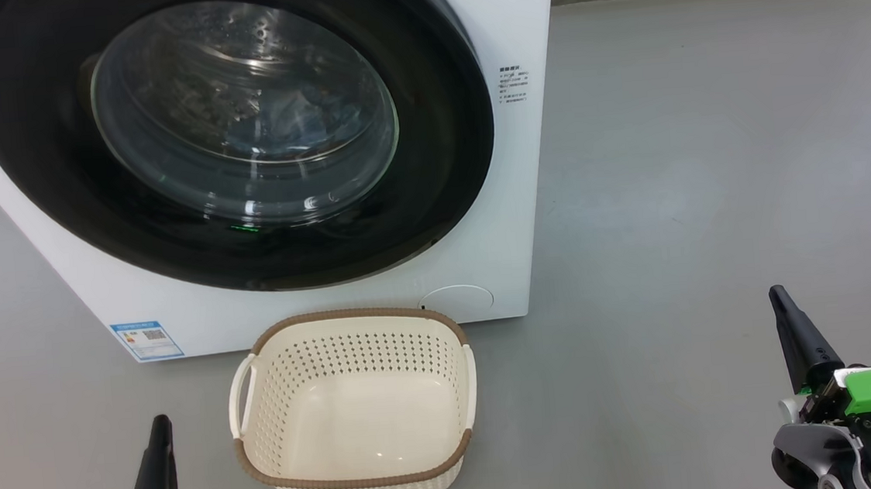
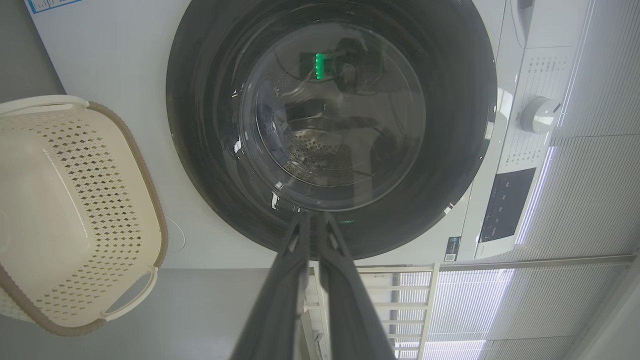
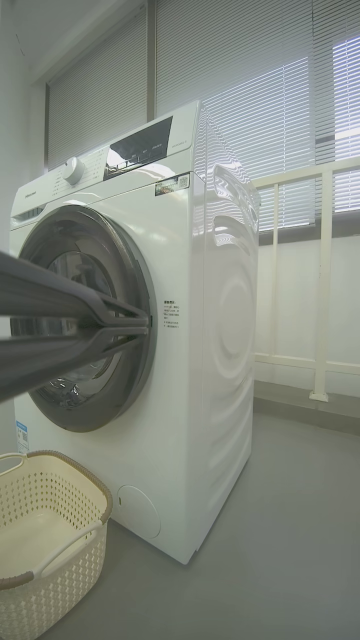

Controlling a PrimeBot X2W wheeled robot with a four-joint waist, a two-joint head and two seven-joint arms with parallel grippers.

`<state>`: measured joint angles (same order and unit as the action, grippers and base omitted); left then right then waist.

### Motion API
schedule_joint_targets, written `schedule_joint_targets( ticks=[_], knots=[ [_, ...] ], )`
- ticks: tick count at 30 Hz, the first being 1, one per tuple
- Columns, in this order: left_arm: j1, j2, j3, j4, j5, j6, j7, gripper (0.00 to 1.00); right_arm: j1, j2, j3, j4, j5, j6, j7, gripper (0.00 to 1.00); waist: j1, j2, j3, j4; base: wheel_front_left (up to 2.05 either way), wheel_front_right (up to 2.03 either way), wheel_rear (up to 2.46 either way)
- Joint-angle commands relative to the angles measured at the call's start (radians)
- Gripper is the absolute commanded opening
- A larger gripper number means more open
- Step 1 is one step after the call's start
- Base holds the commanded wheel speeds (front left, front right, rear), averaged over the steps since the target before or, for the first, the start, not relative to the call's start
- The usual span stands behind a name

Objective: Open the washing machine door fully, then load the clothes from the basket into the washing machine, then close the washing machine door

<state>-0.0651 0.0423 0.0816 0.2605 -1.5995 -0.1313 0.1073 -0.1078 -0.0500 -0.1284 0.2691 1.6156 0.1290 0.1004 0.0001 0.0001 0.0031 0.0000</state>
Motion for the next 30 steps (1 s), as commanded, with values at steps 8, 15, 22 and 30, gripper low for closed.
schedule_joint_targets(
  ticks=[8,15,22,30],
  knots=[
    [-0.043,0.008,0.033,-0.015,-0.008,0.001,0.007,0.00,0.000,-0.005,0.020,-0.025,-0.003,0.002,0.008,0.00,0.0000,-0.0001,0.000,0.000,0.00,0.00,0.00],
    [-0.043,0.008,0.033,-0.015,-0.008,0.001,0.007,0.00,0.000,-0.004,0.019,-0.025,-0.003,0.002,0.009,0.00,0.0000,-0.0001,0.000,0.000,0.00,0.00,0.00],
    [-0.043,0.008,0.033,-0.015,-0.008,0.001,0.007,0.00,0.000,-0.004,0.019,-0.025,-0.004,0.002,0.010,0.00,0.0000,-0.0001,0.000,0.000,0.00,0.00,0.00],
    [-0.043,0.008,0.033,-0.015,-0.008,0.001,0.007,0.00,0.000,-0.003,0.018,-0.025,-0.004,0.002,0.010,0.00,0.0000,-0.0001,0.000,0.000,0.00,0.00,0.00]
  ],
)
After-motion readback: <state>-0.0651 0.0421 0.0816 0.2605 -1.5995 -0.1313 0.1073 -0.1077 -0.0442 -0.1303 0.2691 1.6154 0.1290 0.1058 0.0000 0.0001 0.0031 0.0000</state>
